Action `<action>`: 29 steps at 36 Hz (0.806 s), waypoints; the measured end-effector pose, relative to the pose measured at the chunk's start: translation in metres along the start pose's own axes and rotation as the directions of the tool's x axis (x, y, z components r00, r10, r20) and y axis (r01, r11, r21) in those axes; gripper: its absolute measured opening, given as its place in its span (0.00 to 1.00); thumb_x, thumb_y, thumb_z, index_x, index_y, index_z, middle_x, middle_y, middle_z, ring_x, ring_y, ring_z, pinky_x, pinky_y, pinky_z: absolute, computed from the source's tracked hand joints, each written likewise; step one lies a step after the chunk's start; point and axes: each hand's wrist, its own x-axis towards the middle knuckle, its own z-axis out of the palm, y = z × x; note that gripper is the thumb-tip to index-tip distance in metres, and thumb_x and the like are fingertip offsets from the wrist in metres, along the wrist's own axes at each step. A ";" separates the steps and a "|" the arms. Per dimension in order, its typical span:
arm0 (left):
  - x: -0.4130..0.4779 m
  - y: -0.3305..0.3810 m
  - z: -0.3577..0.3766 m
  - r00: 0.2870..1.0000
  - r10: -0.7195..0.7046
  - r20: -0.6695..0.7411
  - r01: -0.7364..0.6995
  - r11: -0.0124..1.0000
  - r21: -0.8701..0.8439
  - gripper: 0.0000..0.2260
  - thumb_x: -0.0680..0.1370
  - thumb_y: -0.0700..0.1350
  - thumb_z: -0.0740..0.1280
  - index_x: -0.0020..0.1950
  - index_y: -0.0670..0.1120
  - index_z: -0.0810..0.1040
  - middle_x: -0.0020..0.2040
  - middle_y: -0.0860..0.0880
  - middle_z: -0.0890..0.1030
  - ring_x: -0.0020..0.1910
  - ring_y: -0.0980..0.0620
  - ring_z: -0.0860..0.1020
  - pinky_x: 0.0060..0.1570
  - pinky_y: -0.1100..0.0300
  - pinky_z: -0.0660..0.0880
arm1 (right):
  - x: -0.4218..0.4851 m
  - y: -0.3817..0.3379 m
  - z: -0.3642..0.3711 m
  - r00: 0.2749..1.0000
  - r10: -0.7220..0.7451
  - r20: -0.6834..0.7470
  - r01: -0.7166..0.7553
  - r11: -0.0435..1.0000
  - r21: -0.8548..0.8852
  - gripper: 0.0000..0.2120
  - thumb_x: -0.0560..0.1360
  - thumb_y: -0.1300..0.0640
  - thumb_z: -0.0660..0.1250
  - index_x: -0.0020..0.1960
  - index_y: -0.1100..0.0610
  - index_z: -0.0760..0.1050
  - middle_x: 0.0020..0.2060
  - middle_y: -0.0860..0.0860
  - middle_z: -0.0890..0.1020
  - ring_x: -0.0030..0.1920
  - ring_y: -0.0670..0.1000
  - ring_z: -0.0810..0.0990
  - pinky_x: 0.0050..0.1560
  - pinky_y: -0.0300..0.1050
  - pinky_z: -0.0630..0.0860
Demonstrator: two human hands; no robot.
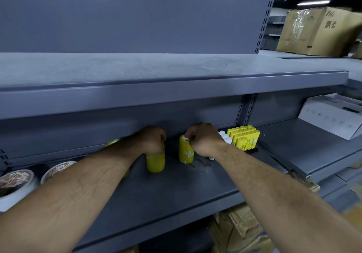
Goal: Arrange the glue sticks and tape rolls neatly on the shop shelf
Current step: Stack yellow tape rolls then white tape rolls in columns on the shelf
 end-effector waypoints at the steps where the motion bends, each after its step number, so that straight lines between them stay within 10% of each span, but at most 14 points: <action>1: 0.001 0.000 0.000 1.000 -0.002 0.009 0.002 1.000 0.006 0.18 0.71 0.42 0.72 0.60 0.51 0.79 0.58 0.51 0.79 0.49 0.52 0.77 0.41 0.64 0.72 | 0.000 0.001 0.000 1.000 0.000 0.000 0.000 1.000 -0.001 0.15 0.78 0.62 0.61 0.58 0.50 0.82 0.59 0.47 0.83 0.59 0.50 0.80 0.50 0.34 0.70; 19: -0.001 0.004 -0.006 0.995 -0.001 0.104 -0.004 0.999 0.047 0.24 0.70 0.42 0.74 0.65 0.53 0.77 0.54 0.53 0.75 0.47 0.54 0.75 0.31 0.66 0.69 | -0.007 0.005 0.002 1.000 0.009 0.015 -0.009 1.000 0.006 0.15 0.76 0.64 0.61 0.56 0.52 0.83 0.58 0.49 0.83 0.57 0.51 0.81 0.55 0.38 0.76; 29: 0.004 0.009 -0.004 0.994 0.008 0.113 -0.021 0.994 0.111 0.21 0.71 0.44 0.74 0.64 0.53 0.79 0.58 0.52 0.78 0.50 0.54 0.77 0.41 0.64 0.74 | -0.009 0.006 0.001 1.000 0.012 0.012 -0.012 1.000 0.012 0.16 0.76 0.64 0.62 0.56 0.52 0.83 0.57 0.48 0.83 0.56 0.49 0.81 0.49 0.33 0.72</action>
